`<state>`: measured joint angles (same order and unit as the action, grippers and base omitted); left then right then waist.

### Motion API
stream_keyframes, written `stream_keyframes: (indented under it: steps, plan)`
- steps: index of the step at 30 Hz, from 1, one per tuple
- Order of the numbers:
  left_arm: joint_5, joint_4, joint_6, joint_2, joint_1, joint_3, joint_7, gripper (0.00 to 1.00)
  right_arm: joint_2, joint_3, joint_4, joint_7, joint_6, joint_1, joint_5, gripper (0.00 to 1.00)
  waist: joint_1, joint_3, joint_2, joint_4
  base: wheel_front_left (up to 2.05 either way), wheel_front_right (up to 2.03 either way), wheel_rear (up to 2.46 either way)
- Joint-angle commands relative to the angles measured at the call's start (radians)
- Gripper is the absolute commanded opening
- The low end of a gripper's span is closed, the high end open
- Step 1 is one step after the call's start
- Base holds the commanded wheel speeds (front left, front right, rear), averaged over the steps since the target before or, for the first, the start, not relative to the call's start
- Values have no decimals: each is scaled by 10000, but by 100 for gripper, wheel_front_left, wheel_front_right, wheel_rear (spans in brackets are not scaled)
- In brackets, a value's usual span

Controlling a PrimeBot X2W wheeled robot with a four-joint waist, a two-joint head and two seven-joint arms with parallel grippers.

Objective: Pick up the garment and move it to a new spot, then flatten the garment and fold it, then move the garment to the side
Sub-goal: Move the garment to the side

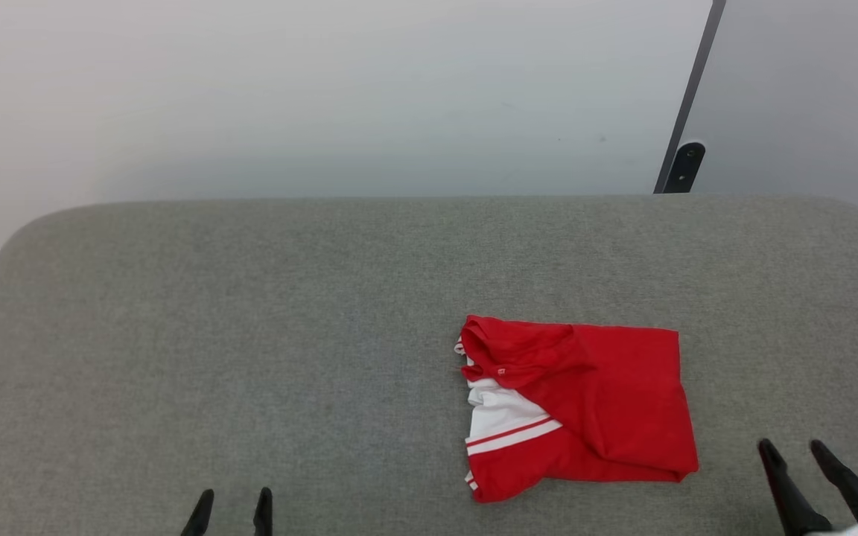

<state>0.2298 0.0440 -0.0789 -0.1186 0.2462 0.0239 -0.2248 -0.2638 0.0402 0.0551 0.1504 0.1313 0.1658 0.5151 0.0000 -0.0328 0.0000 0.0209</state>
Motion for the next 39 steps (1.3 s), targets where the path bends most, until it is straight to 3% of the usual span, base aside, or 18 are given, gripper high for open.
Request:
stream_keyframes:
  steps: [1,7,15,19,26,36,37,38,39]
  plan:
    - [82,-35,83,38,-54,6,-57,100,-5,-103,105,92,-13,-247,56,100,0,22,0,18,0,0,0]
    - [141,82,130,209,-303,218,-166,100,-419,-651,96,1262,-13,-1421,-63,100,0,319,0,153,0,0,0]
    - [139,337,112,394,-1455,604,-300,100,-1290,-1856,-1057,5152,-13,-3818,-157,100,0,1531,0,622,0,0,0]
    - [75,611,57,473,-2213,835,-360,100,-1526,-2042,-1780,6434,-13,-4980,-41,100,0,2178,0,926,0,0,0]
    - [194,836,-80,594,-3056,1041,-410,100,-1642,-1947,-2962,7303,-13,-6037,-146,100,0,2931,0,1378,0,0,0]
    - [145,659,-254,676,-3513,1155,-393,100,-1357,-2659,-4214,7243,-13,-5965,-77,100,0,3372,0,1615,0,0,0]
    - [130,688,-260,677,-3522,1166,-394,100,-1309,-2746,-4288,7198,-10,-5931,-23,44,0,3362,0,1615,0,0,0]
    - [107,706,-267,677,-3542,1166,-394,100,-1275,-2843,-4349,7129,-4,-5916,31,11,0,3347,0,1607,0,0,0]
    - [86,713,-274,679,-3562,1152,-394,100,-1248,-2898,-4401,7041,-4,-5928,69,0,0,3323,0,1594,0,0,0]
